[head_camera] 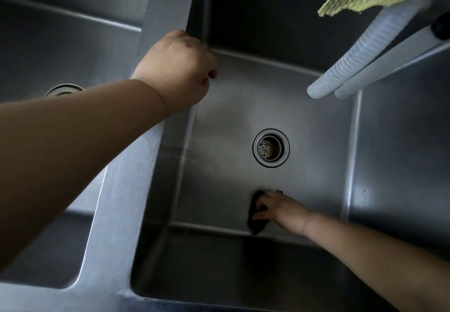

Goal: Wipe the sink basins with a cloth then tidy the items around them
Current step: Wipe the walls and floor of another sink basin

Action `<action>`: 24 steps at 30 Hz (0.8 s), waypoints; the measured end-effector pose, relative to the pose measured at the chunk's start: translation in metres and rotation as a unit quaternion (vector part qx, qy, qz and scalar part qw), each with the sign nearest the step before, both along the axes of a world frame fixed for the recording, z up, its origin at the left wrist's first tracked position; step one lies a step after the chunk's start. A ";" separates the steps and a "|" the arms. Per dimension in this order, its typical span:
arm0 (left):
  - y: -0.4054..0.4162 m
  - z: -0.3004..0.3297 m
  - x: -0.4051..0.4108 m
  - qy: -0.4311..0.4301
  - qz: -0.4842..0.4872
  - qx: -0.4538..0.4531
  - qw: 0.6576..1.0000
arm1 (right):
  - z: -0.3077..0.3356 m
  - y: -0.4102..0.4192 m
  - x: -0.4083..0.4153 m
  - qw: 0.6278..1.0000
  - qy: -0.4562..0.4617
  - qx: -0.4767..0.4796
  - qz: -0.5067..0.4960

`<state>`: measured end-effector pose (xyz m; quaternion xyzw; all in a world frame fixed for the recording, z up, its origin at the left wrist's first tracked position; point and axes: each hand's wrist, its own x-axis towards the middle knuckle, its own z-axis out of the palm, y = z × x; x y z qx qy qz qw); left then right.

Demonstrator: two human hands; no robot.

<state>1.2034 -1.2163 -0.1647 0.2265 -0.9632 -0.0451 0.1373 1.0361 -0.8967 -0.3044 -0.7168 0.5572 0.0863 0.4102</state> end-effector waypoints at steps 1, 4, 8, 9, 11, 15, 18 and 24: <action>0.000 0.000 0.000 -0.001 0.000 -0.001 1.000 | 0.000 -0.008 -0.006 1.000 0.016 -0.026 0.002; 0.000 -0.001 0.000 -0.002 -0.002 0.001 1.000 | -0.001 -0.030 -0.025 0.986 0.075 -0.064 -0.132; 0.000 0.001 0.000 0.000 -0.005 -0.005 1.000 | -0.007 -0.049 -0.046 0.931 0.127 -0.150 -0.309; 0.001 0.001 0.000 -0.002 -0.005 -0.005 1.000 | -0.005 -0.050 -0.043 0.923 0.131 -0.159 -0.325; 0.001 0.001 0.000 -0.002 -0.002 -0.001 1.000 | -0.004 -0.043 -0.027 0.922 0.126 -0.152 -0.332; 0.000 0.000 -0.001 -0.002 -0.004 -0.005 1.000 | -0.004 -0.007 0.007 0.957 0.097 -0.109 -0.253; -0.001 -0.002 -0.001 0.001 -0.011 -0.014 1.000 | -0.001 0.009 0.022 0.980 0.069 -0.072 -0.171; -0.001 -0.002 0.000 0.004 -0.019 -0.024 1.000 | 0.002 -0.014 0.064 0.995 0.018 -0.070 -0.067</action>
